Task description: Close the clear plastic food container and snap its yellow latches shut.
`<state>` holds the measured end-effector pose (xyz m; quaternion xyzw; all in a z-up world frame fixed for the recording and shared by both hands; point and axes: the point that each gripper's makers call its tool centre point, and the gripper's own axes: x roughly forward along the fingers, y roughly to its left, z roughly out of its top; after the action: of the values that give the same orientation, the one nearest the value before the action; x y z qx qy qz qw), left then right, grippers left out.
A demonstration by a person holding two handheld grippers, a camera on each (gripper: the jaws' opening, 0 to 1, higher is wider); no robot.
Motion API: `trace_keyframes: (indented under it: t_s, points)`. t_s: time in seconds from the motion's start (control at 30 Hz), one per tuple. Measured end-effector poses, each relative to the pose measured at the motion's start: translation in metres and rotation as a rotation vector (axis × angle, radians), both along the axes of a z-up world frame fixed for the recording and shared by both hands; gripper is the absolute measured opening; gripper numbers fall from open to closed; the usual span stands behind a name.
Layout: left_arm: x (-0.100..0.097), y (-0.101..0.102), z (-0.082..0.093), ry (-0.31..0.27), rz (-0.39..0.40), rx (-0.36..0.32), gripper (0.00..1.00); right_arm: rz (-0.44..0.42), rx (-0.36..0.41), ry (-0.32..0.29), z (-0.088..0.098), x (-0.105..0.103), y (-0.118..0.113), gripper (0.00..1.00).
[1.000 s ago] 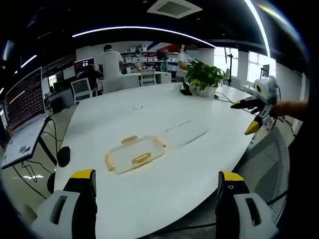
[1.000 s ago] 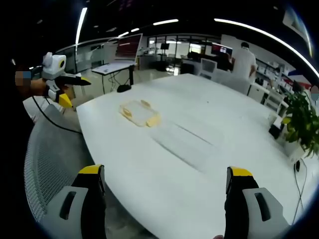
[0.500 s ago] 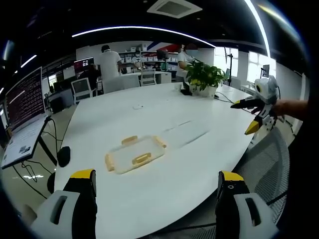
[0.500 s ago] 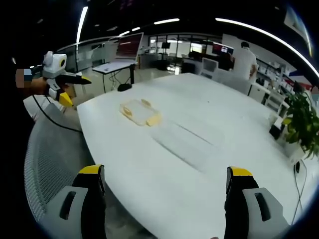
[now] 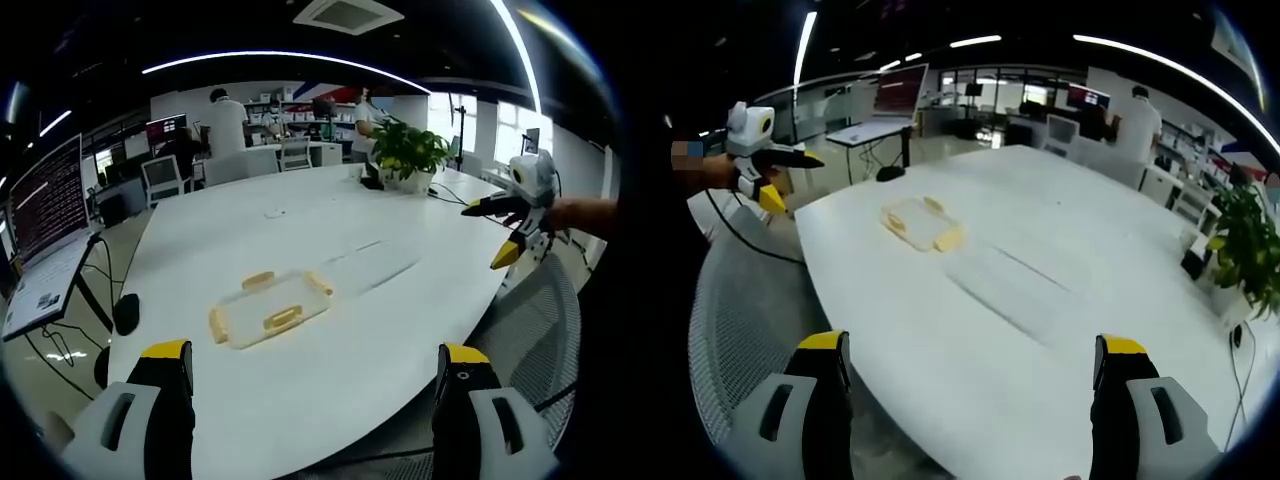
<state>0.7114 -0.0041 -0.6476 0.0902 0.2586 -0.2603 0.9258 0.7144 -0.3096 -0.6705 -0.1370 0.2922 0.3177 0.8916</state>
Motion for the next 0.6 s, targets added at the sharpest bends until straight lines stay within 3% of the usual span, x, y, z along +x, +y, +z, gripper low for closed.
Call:
trace_keyframes:
  t_s: [0.6]
  points:
    - [0.0033,-0.0060,0.0000,0.004,-0.005,-0.004,0.99,0.028,-0.016,-0.002,0.0030,0.0080,0.0014,0.99]
